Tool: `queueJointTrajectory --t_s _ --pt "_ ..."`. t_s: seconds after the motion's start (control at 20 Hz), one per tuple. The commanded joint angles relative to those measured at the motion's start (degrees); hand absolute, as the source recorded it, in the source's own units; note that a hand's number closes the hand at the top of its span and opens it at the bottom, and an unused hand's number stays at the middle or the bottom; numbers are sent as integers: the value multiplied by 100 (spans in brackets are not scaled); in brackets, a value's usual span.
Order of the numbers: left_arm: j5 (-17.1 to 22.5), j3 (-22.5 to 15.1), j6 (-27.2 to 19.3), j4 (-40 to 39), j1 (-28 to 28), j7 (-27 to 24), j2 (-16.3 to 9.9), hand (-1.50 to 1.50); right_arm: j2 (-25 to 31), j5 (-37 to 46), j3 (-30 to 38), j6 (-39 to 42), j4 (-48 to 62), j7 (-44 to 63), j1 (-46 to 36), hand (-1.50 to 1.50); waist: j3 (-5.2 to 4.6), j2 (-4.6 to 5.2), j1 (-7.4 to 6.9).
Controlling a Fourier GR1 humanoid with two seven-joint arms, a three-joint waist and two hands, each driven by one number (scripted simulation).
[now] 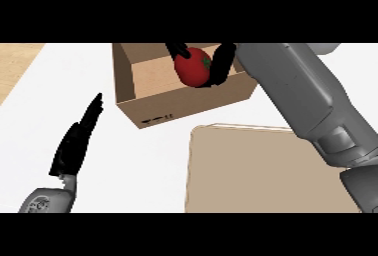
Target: Pick the tomato from the tray and place it in the cardboard box
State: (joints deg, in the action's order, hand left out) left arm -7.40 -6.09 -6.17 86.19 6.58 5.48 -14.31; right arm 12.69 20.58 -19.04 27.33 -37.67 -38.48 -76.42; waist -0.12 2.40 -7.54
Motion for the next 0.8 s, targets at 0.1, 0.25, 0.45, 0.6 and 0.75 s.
queueJointTrajectory --t_s 0.1,0.25,0.45,0.6,0.75 --pt "-5 63 -16 43 35 155 -15 0 -681 511 -445 -183 1094 -543 -381 150 1 -17 71" --pt "150 239 85 -6 -144 -120 -114 0 -905 585 -474 -286 1668 -515 -323 -150 -3 -23 128" --pt "-18 152 -59 49 24 105 -12 0 -1253 578 -533 -520 2000 -683 -388 -150 2 -48 185" --pt "-21 70 -3 61 -146 -17 18 0 -1261 425 -416 -535 2261 -797 -363 -150 1 -8 54" --pt "61 172 132 67 -131 -45 -119 0 -1266 -110 32 -228 2412 -726 -409 -150 2 -15 63"
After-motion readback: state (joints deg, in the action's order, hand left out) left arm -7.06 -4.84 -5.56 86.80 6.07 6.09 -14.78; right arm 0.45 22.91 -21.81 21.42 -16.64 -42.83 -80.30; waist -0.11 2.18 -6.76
